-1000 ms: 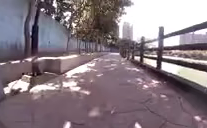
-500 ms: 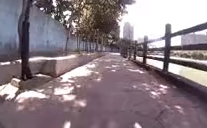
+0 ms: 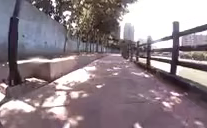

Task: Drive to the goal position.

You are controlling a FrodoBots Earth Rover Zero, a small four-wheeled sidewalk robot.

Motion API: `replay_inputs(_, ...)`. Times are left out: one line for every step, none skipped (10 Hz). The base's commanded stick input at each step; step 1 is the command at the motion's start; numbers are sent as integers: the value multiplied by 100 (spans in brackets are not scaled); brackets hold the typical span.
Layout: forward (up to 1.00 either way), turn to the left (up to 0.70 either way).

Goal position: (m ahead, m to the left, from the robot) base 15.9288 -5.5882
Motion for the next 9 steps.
replay_inputs(70,-35)
replay_inputs(70,-35)
replay_inputs(70,-35)
replay_inputs(70,-35)
replay_inputs(70,-27)
replay_inputs(70,-3)
replay_inputs(70,0)
replay_inputs(70,0)
replay_inputs(70,0)
